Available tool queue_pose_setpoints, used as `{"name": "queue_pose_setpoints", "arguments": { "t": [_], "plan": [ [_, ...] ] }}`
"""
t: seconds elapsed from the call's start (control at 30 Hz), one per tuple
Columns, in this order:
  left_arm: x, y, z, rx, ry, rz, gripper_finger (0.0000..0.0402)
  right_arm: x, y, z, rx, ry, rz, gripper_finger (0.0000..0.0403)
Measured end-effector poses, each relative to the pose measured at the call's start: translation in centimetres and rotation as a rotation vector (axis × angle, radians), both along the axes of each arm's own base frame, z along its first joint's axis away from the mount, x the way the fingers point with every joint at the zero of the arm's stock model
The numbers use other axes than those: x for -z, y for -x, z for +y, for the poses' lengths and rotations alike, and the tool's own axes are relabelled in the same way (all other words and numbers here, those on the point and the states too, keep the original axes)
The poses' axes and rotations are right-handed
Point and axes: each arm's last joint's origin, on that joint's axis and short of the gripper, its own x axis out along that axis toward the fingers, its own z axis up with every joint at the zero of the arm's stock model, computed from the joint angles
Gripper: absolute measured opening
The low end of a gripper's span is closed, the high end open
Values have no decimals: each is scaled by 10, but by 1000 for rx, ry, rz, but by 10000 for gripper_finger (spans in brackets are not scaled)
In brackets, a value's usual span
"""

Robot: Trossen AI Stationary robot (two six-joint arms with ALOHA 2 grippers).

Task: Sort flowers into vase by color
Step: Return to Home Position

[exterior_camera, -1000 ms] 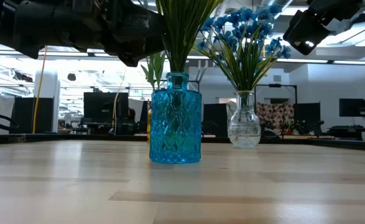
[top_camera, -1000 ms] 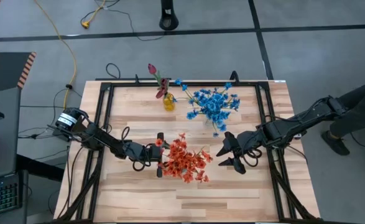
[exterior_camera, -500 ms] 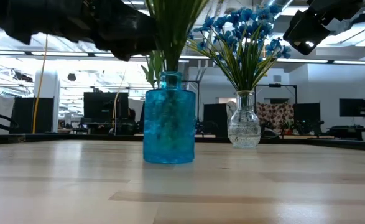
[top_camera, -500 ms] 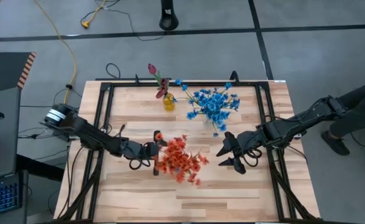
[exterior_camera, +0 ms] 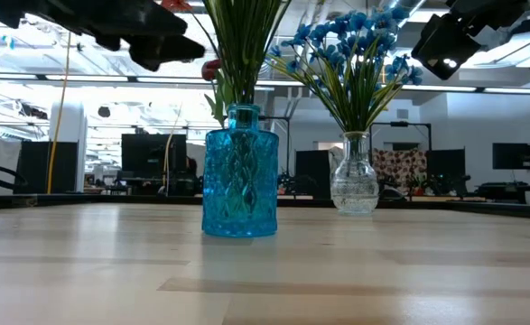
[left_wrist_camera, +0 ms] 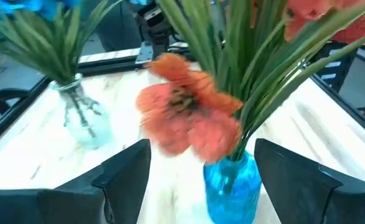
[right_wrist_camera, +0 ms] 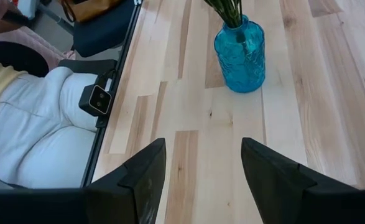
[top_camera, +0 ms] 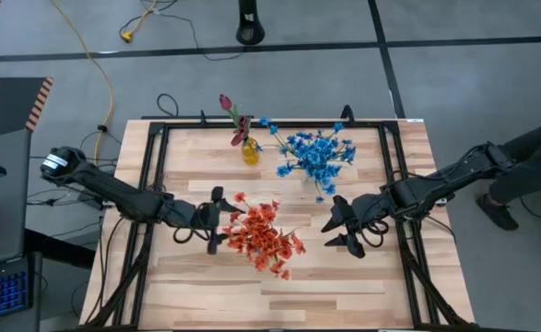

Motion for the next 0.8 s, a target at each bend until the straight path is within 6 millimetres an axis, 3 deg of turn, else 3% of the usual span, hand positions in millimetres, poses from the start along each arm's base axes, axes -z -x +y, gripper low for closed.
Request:
{"name": "queue_pose_setpoints", "arguments": {
  "t": [0.37, 0.8],
  "plan": [
    [-33, 51, 19, -33, 20, -3, 274, -25, 22, -8, -1, -44, -121, 235],
    [-74, 129, 51, -167, -3, -275, 274, -67, 74, -26, -56, -15, -435, 235]
  ]
}}
